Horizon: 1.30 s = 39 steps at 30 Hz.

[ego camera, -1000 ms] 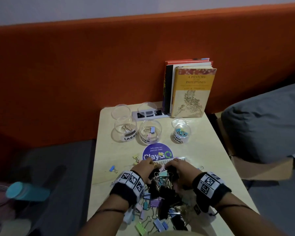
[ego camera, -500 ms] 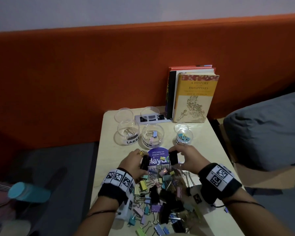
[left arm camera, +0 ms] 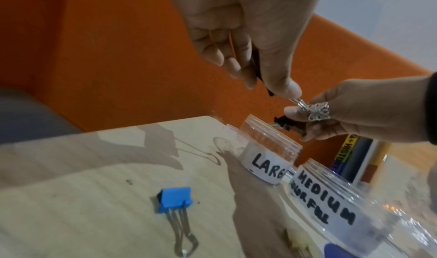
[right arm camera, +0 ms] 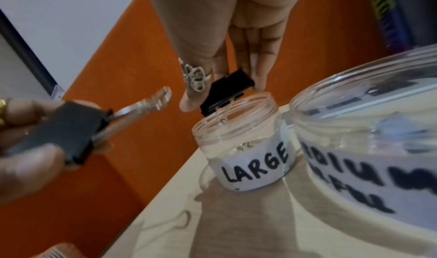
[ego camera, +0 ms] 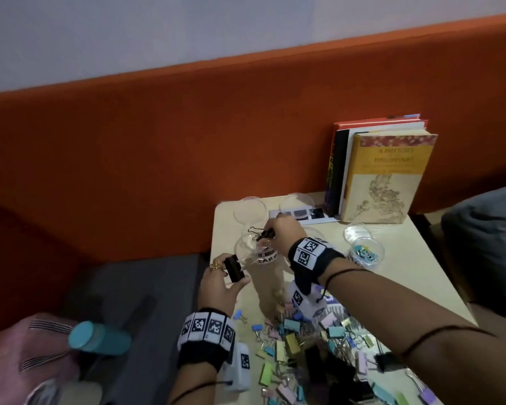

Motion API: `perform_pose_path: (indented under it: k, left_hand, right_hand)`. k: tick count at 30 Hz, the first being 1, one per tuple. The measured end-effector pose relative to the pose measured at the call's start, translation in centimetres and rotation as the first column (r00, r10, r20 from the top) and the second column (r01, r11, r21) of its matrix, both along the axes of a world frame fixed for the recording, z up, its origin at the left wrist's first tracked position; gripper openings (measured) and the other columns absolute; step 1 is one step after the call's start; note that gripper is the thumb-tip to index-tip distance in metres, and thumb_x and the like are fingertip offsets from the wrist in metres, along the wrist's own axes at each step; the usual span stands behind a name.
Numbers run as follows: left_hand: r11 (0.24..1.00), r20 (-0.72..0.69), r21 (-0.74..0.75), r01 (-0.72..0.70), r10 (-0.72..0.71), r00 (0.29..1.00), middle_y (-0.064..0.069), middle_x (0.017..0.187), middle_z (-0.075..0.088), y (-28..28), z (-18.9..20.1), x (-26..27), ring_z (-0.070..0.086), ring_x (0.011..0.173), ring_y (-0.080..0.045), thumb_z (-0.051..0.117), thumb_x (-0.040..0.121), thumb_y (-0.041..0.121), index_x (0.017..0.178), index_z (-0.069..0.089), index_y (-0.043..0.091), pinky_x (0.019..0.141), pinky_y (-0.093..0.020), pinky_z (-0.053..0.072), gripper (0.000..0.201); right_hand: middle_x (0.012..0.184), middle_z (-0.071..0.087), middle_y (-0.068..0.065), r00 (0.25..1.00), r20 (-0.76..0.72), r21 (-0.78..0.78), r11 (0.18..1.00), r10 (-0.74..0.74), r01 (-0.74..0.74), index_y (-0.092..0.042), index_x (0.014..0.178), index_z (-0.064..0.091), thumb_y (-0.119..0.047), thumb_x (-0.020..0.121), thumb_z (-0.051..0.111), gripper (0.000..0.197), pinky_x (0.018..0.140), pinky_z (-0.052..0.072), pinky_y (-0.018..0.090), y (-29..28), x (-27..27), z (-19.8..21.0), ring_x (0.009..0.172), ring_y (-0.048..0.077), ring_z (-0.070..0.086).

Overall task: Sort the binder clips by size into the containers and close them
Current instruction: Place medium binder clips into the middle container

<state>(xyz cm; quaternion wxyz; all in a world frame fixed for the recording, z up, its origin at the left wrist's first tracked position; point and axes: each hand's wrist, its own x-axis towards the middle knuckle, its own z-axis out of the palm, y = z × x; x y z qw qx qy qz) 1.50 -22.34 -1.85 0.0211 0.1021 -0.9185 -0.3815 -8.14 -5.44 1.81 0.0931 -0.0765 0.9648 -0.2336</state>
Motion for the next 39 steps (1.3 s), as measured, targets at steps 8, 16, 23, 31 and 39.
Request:
perform_pose_path:
  k: [8, 16, 23, 31, 39]
  left_hand:
    - [0.984, -0.051, 0.101, -0.149, 0.154, 0.987, -0.003, 0.113, 0.059, -1.6, -1.0, -1.4, 0.059, 0.103, -0.02, 0.083, 0.067, 0.027, 0.119, 0.056, 0.023, 0.09, -0.038, 0.052, 0.059]
    - [0.966, -0.045, 0.156, -0.207, 0.217, 0.975, -0.004, 0.115, 0.059, -1.5, -2.3, -2.2, 0.058, 0.106, -0.021, 0.083, 0.065, 0.031, 0.12, 0.054, 0.024, 0.084, -0.046, 0.056, 0.063]
    - [0.983, 0.038, -0.171, -0.073, 0.08, 0.996, -0.012, 0.12, 0.059, 2.0, 0.8, -4.5, 0.047, 0.12, -0.029, 0.066, 0.077, 0.053, 0.122, 0.057, 0.012, 0.101, -0.04, 0.037, 0.062]
    - [0.824, 0.16, -0.528, 0.206, -0.142, 0.977, -0.003, 0.131, 0.047, 4.2, 1.0, -9.7, 0.038, 0.123, -0.025, 0.064, 0.08, 0.05, 0.119, 0.059, 0.017, 0.105, -0.038, 0.028, 0.052]
    - [0.738, 0.274, -0.548, 0.394, -0.287, 0.918, 0.0, 0.128, 0.055, 4.3, -0.1, -12.7, 0.034, 0.128, -0.022, 0.057, 0.09, 0.025, 0.122, 0.057, 0.024, 0.108, -0.044, 0.016, 0.032]
  right_hand:
    - [0.111, 0.06, 0.018, 0.997, 0.073, 0.123, 0.992, 0.013, -0.022, 0.0, 0.1, 0.066, -0.017, 0.088, 0.058, 0.022, 0.085, 0.05, 0.033, -2.7, -2.3, -1.7, 0.098, 0.033, 0.06]
    - [0.078, 0.059, 0.015, 0.993, 0.084, -0.039, 0.996, 0.086, -0.083, -0.01, 0.069, 0.059, 0.004, 0.08, 0.041, 0.025, 0.072, 0.039, 0.028, -2.2, -1.9, -2.4, 0.078, 0.027, 0.052]
    - [0.116, 0.061, 0.013, 0.997, -0.07, -0.257, 0.966, 0.014, -0.031, -0.014, 0.114, 0.063, 0.012, 0.08, 0.046, 0.046, 0.091, 0.047, 0.03, 1.4, -1.1, -0.7, 0.104, 0.026, 0.06]
    - [0.133, 0.056, 0.006, 0.996, 0.009, -0.067, 0.994, 0.085, -0.085, -0.017, 0.122, 0.058, -0.002, 0.087, 0.048, 0.039, 0.101, 0.04, 0.031, 3.9, 0.1, -1.5, 0.121, 0.024, 0.052]
    - [0.143, 0.045, 0.004, 0.981, 0.112, 0.092, 0.982, 0.157, -0.167, -0.017, 0.13, 0.051, -0.01, 0.089, 0.05, 0.041, 0.108, 0.036, 0.035, 3.1, 0.0, -2.0, 0.128, 0.025, 0.045]
